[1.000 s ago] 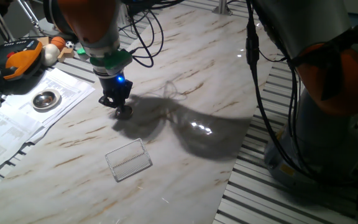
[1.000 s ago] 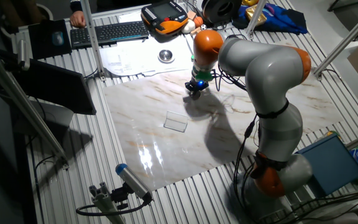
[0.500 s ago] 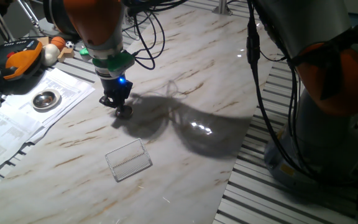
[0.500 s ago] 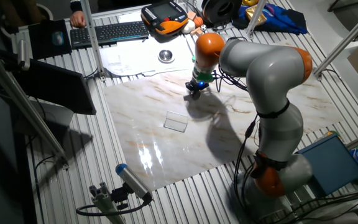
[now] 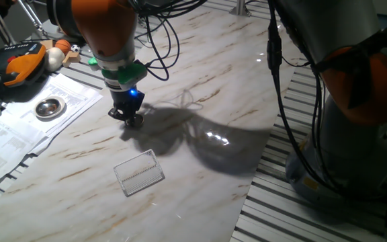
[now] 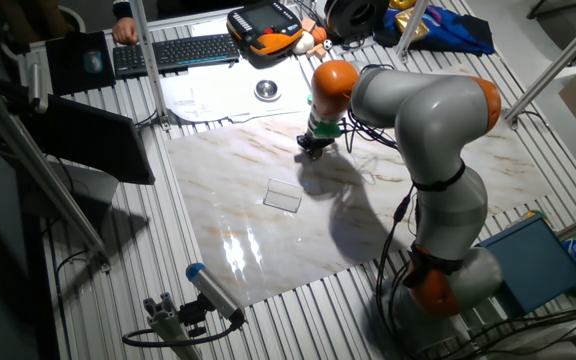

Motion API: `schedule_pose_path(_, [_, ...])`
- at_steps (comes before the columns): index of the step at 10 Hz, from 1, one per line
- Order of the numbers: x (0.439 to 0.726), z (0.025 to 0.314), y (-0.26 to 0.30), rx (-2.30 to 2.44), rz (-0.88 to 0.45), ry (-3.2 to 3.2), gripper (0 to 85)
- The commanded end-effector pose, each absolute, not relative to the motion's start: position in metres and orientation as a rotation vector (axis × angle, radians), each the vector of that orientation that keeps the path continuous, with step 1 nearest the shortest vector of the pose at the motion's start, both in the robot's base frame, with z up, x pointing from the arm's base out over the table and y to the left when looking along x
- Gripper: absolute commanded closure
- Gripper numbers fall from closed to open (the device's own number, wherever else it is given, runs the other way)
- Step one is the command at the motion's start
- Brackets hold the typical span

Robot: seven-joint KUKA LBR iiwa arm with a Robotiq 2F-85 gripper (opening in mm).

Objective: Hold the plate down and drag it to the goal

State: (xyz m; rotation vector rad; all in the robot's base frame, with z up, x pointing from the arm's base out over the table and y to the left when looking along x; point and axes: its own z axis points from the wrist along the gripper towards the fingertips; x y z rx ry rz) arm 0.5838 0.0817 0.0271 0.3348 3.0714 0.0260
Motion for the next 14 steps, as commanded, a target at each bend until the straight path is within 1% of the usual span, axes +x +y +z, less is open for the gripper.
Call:
schedule_pose_path(1, [0.5840, 0.0255, 0.0799, 0.333, 0.031, 3.068, 85.0])
schedule_pose_path(7, [0.5800, 0.0178, 0.0795, 0.338, 0.051, 3.063, 85.0])
schedule_pose_path(14, [0.5762, 0.0184, 0.0854, 0.348, 0.064, 3.069, 85.0])
